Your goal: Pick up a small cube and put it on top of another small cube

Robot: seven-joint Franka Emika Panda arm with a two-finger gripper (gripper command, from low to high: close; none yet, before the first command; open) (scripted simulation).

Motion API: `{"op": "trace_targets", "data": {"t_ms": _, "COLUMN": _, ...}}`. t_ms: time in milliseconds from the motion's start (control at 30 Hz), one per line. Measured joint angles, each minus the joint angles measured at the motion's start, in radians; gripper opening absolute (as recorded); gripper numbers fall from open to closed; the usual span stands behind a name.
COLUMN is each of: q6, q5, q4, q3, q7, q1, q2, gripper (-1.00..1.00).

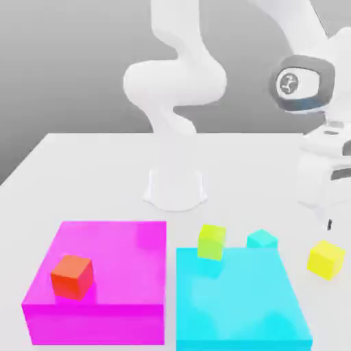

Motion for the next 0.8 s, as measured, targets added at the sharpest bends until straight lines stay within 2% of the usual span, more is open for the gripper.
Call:
{"op": "trace_targets", "data": {"t_ms": 133, "q6": 0.072, "q5": -0.013, "q4": -0.035, "q3": 0.027, "q7": 0.021, "q1": 0.057, "q2": 0.131, "gripper": 0.0}}
{"op": "trace_targets", "data": {"t_ms": 333, "q6": 0.192, "q5": -0.199, "q4": 0.002, "q3": -0.129, "q7": 0.163, "q1": 0.186, "q2": 0.307, "gripper": 0.0}}
{"op": "trace_targets", "data": {"t_ms": 367, "q6": 0.208, "q5": -0.222, "q4": 0.007, "q3": -0.156, "q7": 0.18, "q1": 0.208, "q2": 0.329, "gripper": -1.0}}
{"op": "trace_targets", "data": {"t_ms": 600, "q6": 0.211, "q5": -0.224, "q4": 0.008, "q3": -0.161, "q7": 0.182, "q1": 0.213, "q2": 0.331, "gripper": -1.0}}
{"op": "trace_targets", "data": {"t_ms": 800, "q6": 0.104, "q5": -0.036, "q4": -0.033, "q3": -0.016, "q7": 0.041, "q1": 0.107, "q2": 0.175, "gripper": -1.0}}
